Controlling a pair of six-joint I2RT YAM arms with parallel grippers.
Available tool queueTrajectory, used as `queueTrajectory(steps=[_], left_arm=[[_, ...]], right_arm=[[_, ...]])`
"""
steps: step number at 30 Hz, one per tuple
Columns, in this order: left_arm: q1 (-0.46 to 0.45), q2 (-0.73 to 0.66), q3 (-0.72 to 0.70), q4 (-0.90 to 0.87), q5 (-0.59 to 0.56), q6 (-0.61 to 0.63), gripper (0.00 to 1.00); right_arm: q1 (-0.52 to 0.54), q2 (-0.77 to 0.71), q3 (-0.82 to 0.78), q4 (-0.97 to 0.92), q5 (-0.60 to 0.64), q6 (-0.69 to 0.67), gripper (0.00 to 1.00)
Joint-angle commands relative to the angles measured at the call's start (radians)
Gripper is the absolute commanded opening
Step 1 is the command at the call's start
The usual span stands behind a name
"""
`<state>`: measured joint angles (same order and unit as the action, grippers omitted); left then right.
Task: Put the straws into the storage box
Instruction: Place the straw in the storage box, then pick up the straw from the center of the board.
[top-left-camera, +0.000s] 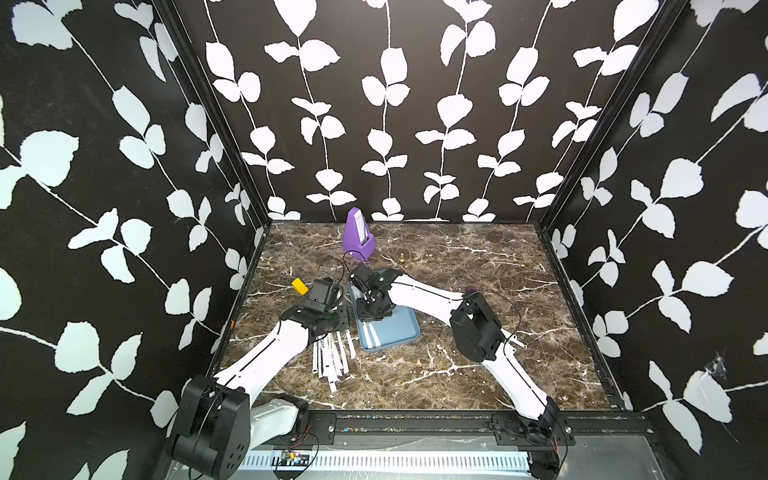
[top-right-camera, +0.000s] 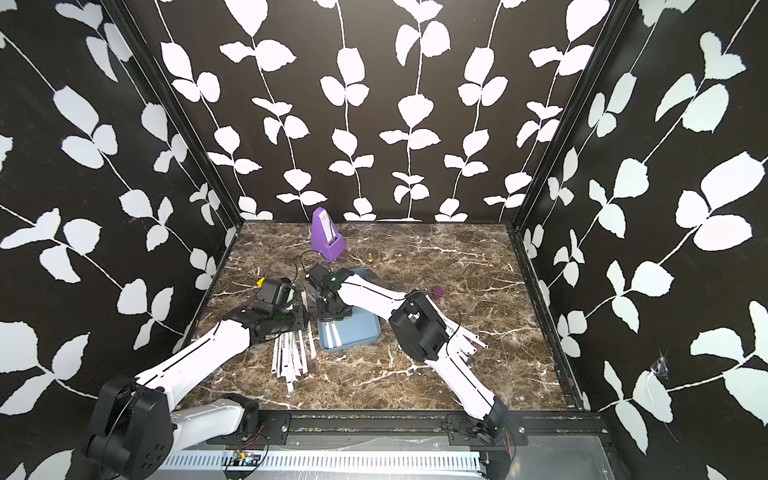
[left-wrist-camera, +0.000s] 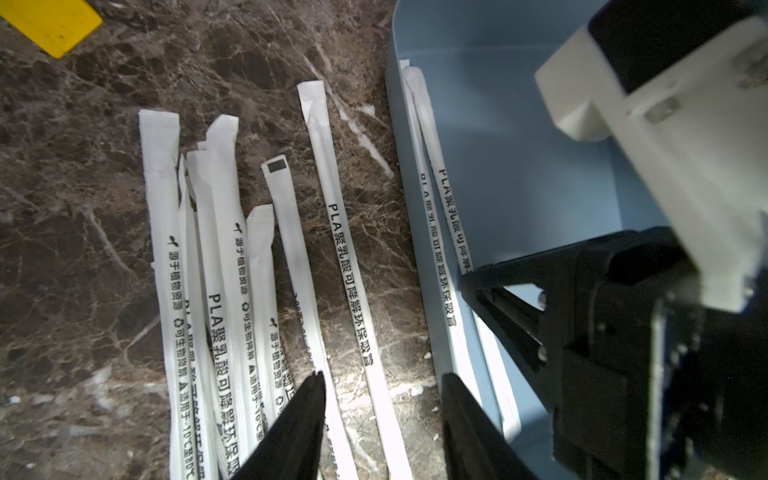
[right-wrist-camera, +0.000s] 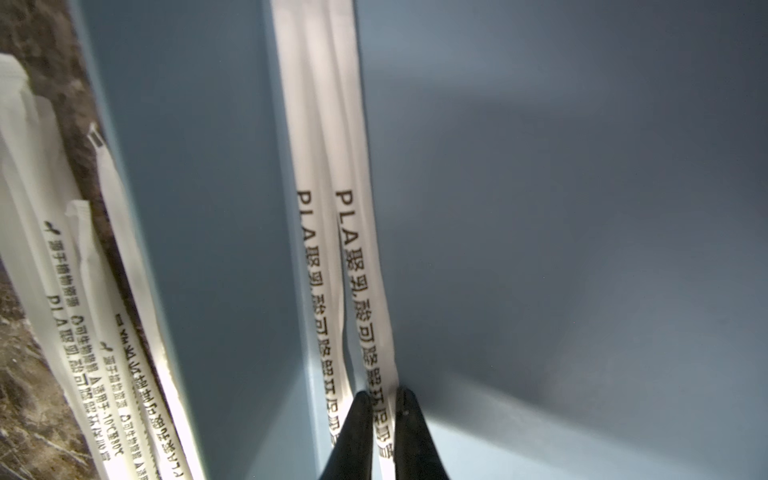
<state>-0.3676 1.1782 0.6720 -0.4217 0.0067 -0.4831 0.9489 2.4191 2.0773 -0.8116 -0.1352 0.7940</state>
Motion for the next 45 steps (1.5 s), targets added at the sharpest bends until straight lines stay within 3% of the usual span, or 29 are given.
queueTrajectory(steps=[1,6,13,20,27,35,45], left_arm=[[0.006,-0.011,-0.01,-0.019,0.006,-0.013,0.47],[0.007,-0.007,-0.02,-0.016,0.008,-0.018,0.46],[0.027,0.031,-0.006,-0.005,0.01,-0.004,0.41],[0.029,0.179,0.064,-0.005,-0.004,0.025,0.31],[0.029,0.292,0.118,0.009,-0.023,0.045,0.29],[0.024,0.37,0.145,0.009,-0.032,0.056,0.28],[-0.05,0.439,0.163,-0.055,-0.134,0.045,0.14]], right_arm=[[-0.005,-0.01,-0.046,0.078,-0.007,0.054,0.14],[-0.013,-0.027,-0.071,0.12,-0.035,0.09,0.15],[-0.03,-0.158,-0.123,0.121,-0.008,0.063,0.31],[-0.066,-0.37,-0.367,0.148,0.081,-0.003,0.32],[-0.1,-0.512,-0.557,0.159,0.135,-0.03,0.31],[-0.117,-0.534,-0.614,0.183,0.135,-0.027,0.31],[-0.142,-0.553,-0.643,0.215,0.116,-0.032,0.31]])
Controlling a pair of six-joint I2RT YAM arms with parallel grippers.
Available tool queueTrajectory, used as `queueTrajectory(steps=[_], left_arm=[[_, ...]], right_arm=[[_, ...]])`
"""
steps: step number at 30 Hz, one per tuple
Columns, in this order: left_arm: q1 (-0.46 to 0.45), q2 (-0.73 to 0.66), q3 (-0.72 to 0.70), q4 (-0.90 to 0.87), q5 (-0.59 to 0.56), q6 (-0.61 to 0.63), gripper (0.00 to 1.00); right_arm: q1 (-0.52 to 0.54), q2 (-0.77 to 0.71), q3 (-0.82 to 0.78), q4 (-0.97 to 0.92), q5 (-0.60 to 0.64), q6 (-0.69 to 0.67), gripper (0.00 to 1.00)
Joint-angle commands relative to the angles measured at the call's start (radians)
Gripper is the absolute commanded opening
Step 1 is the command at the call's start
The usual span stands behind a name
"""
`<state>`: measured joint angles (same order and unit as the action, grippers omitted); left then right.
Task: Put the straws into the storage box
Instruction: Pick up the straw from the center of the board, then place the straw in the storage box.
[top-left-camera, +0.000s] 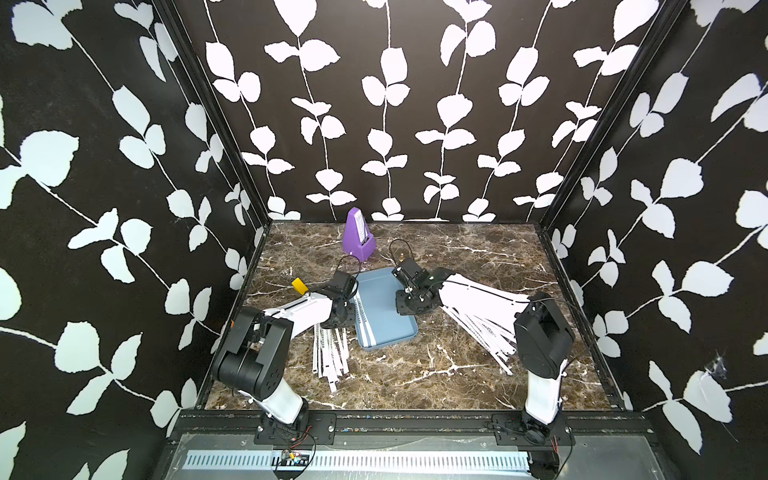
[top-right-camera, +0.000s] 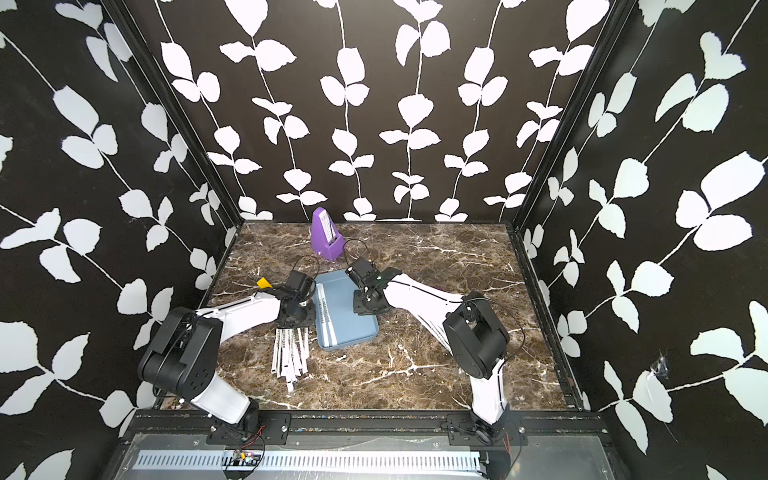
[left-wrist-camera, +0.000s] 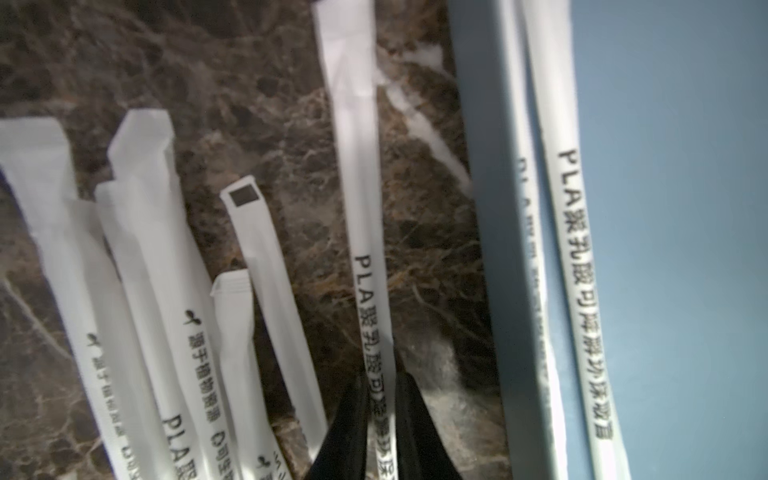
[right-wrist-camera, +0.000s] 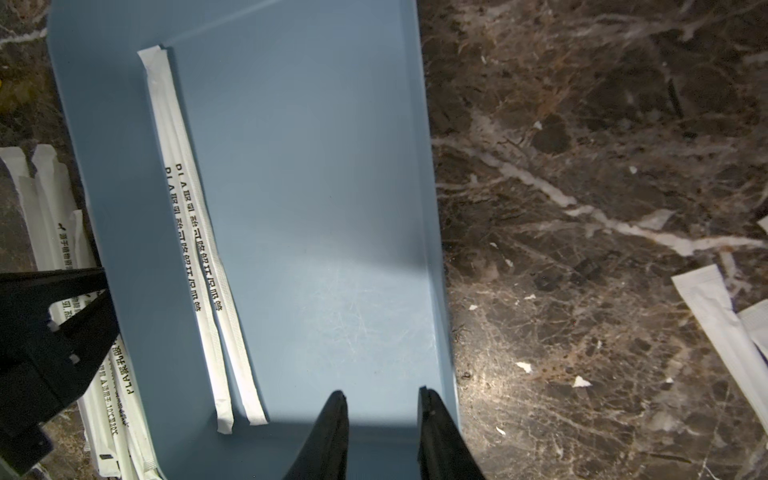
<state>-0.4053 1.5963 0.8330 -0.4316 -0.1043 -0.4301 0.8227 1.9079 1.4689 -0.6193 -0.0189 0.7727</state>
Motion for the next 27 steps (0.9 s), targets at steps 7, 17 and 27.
queueTrajectory(steps=[7,17,27], left_arm=[[-0.012,-0.035,0.024,-0.047,-0.03,-0.018,0.05],[-0.012,-0.261,0.118,-0.209,-0.113,-0.071,0.0],[-0.162,-0.147,0.121,0.095,0.0,-0.306,0.0]], right_arm=[[-0.033,-0.076,-0.077,0.042,-0.014,-0.028,0.3],[-0.084,-0.114,-0.078,0.02,-0.056,-0.071,0.29],[-0.135,-0.121,-0.076,0.01,-0.071,-0.093,0.28]])
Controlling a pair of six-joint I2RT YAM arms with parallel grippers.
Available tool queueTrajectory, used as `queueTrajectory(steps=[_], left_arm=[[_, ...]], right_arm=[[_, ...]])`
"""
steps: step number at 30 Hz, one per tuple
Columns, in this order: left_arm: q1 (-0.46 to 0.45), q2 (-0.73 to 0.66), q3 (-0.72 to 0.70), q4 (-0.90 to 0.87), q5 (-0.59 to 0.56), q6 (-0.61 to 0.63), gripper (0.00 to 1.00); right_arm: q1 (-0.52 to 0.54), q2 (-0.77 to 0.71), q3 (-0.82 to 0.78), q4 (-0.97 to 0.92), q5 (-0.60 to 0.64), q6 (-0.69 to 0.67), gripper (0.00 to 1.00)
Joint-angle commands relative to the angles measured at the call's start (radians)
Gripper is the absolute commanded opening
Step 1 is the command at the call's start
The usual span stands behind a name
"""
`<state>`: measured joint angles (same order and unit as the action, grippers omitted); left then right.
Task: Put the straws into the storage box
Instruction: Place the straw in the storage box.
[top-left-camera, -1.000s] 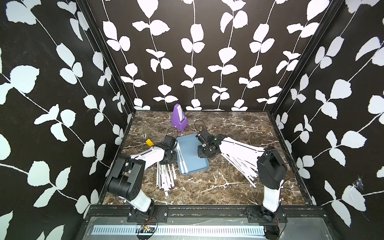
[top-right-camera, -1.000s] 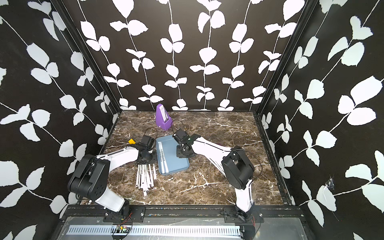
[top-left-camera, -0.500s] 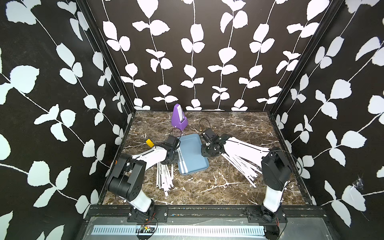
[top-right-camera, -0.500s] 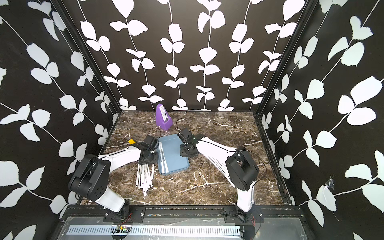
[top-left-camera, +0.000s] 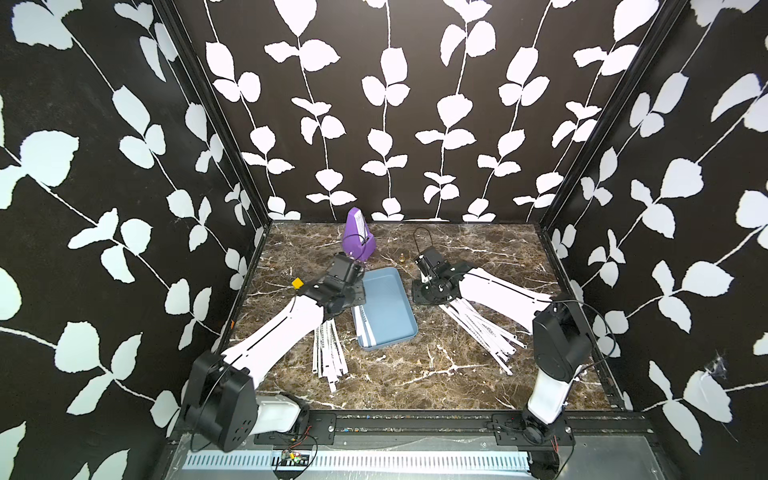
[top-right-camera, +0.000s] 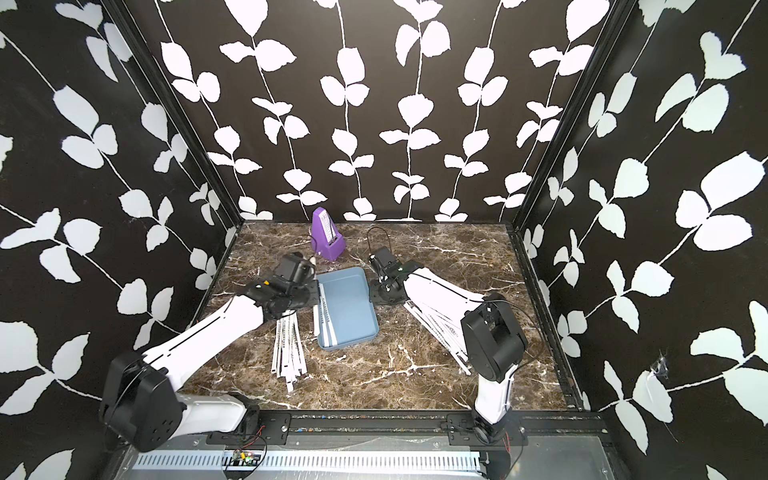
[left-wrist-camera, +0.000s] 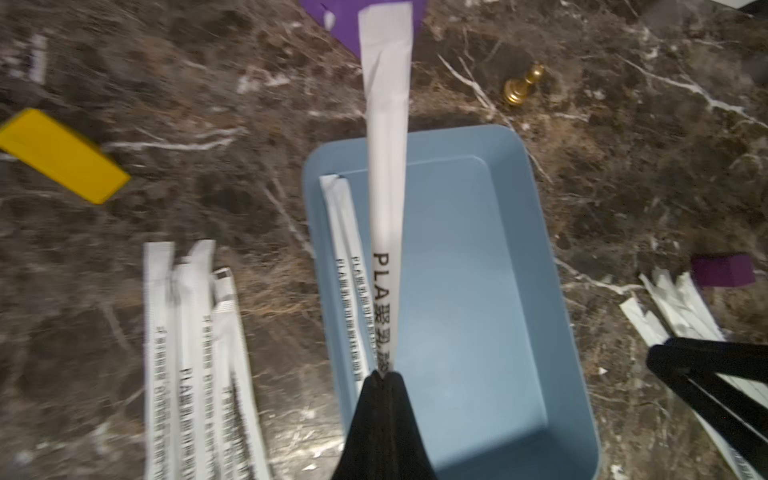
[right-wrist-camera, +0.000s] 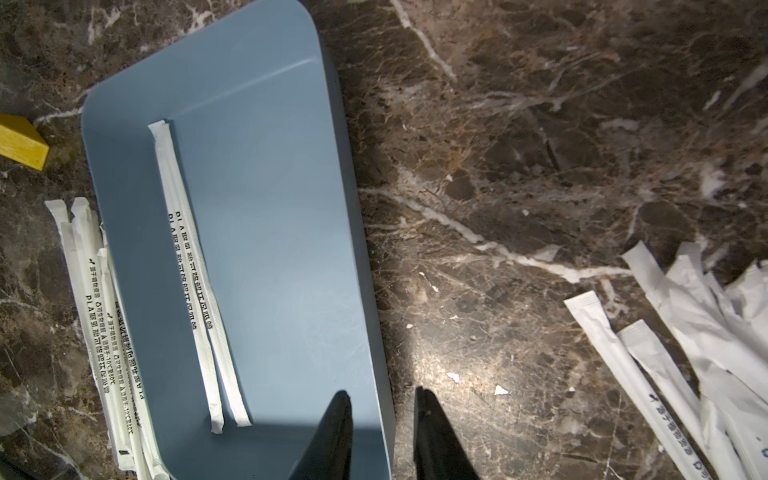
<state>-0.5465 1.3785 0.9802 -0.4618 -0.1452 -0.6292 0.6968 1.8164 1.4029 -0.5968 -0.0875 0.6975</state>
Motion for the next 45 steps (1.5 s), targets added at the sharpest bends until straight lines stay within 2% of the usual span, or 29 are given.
queueTrajectory(steps=[1,6,12,29,38,45], left_arm=[[-0.024,0.094,-0.029,0.149,0.03,-0.123,0.0],[-0.032,0.196,-0.041,0.266,-0.018,-0.126,0.0],[-0.042,0.291,-0.018,0.199,-0.025,-0.095,0.0],[-0.047,0.353,-0.01,0.137,-0.044,-0.077,0.0],[-0.047,0.332,0.017,0.099,-0.059,-0.085,0.13],[-0.047,0.304,0.024,0.092,-0.065,-0.089,0.16]], right_arm=[[-0.012,-0.032,-0.012,-0.012,-0.001,-0.018,0.28],[-0.011,-0.04,-0.037,-0.01,-0.003,-0.022,0.27],[-0.011,-0.04,-0.054,0.0,-0.004,-0.021,0.27],[-0.011,-0.04,-0.071,0.02,-0.012,-0.013,0.26],[-0.013,-0.055,-0.079,0.009,-0.003,-0.036,0.26],[-0.035,-0.084,-0.067,-0.042,0.003,-0.089,0.27]])
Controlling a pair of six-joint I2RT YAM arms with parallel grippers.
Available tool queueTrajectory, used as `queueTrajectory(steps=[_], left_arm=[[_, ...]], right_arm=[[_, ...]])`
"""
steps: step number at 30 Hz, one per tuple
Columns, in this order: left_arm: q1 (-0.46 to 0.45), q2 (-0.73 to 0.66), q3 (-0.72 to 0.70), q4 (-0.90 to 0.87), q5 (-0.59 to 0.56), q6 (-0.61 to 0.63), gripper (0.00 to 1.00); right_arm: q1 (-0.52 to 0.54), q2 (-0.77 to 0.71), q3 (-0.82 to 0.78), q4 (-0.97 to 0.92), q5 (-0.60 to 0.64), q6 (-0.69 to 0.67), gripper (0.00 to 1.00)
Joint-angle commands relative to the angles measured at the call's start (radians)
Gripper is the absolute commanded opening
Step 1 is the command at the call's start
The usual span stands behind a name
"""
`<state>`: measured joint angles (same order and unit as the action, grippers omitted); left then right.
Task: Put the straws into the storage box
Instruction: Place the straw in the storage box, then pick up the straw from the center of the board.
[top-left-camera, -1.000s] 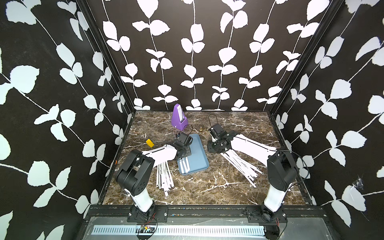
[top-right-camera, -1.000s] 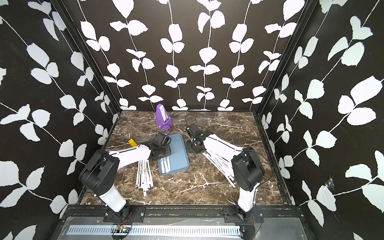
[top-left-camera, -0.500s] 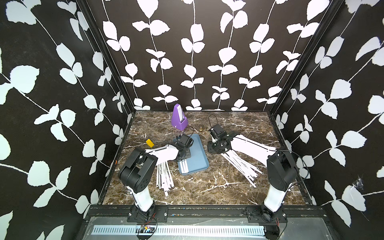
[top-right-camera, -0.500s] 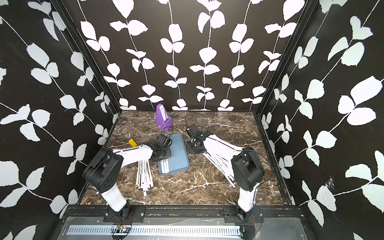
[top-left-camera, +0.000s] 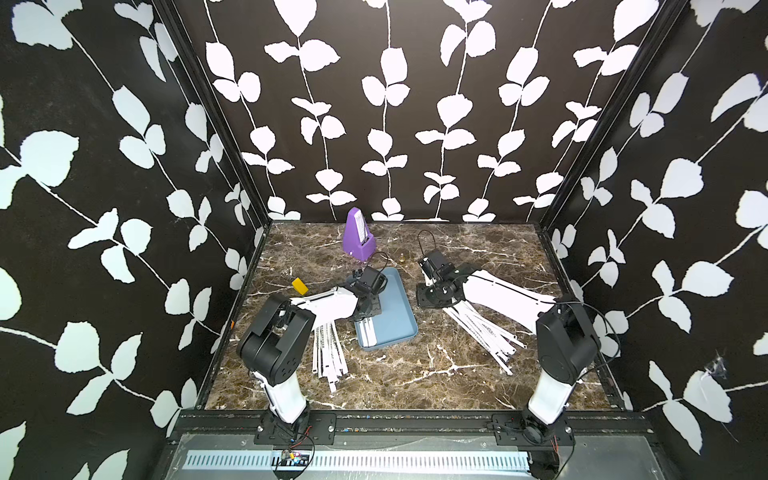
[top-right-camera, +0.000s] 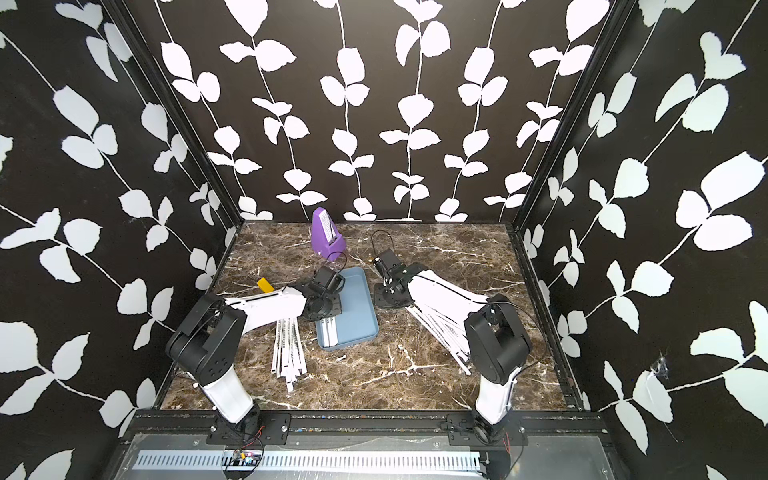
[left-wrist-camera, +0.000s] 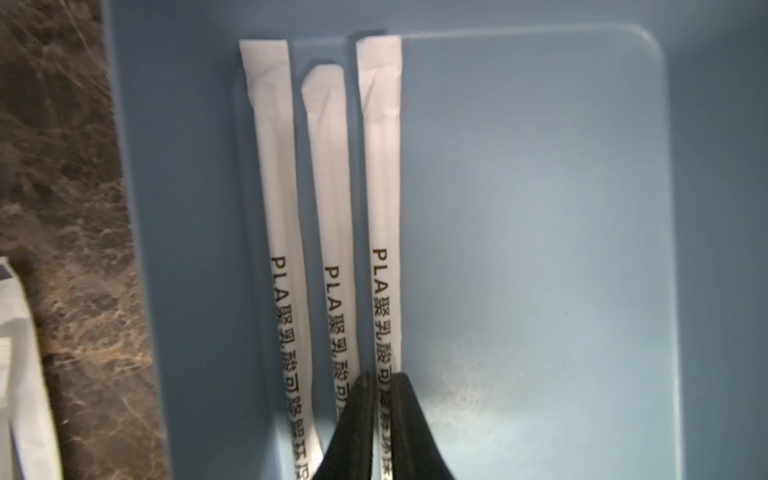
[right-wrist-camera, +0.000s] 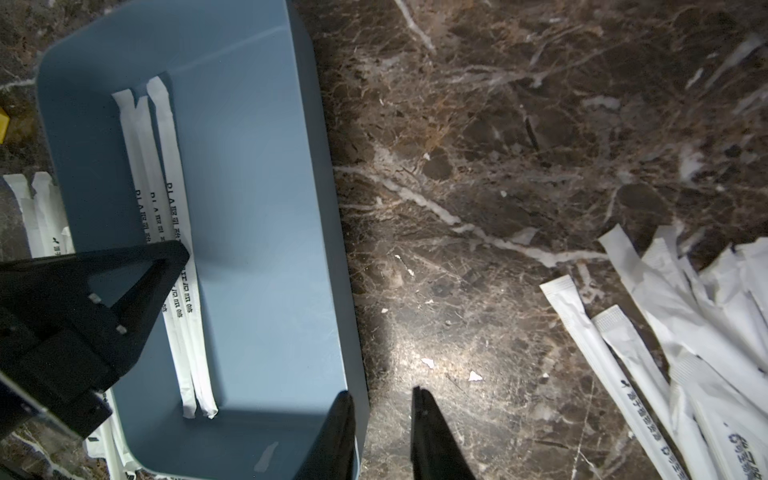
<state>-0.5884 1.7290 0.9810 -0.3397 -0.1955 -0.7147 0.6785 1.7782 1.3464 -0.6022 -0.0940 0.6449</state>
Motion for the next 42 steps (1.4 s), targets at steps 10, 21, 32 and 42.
queueTrajectory(steps=[10,21,32,42], left_arm=[[-0.004,-0.328,0.053,-0.187,-0.074,0.068,0.45],[-0.004,-0.591,-0.072,-0.249,-0.197,0.202,0.72],[-0.005,-0.559,-0.126,-0.148,-0.104,0.154,0.71],[-0.003,-0.554,-0.153,-0.134,-0.093,0.148,0.7]], right_arm=[[-0.117,-0.248,-0.173,-0.321,0.145,-0.235,0.28],[-0.178,-0.301,-0.375,-0.366,0.2,-0.249,0.3],[-0.177,-0.185,-0.374,-0.279,0.225,-0.287,0.29],[-0.177,-0.111,-0.414,-0.23,0.279,-0.305,0.25]])
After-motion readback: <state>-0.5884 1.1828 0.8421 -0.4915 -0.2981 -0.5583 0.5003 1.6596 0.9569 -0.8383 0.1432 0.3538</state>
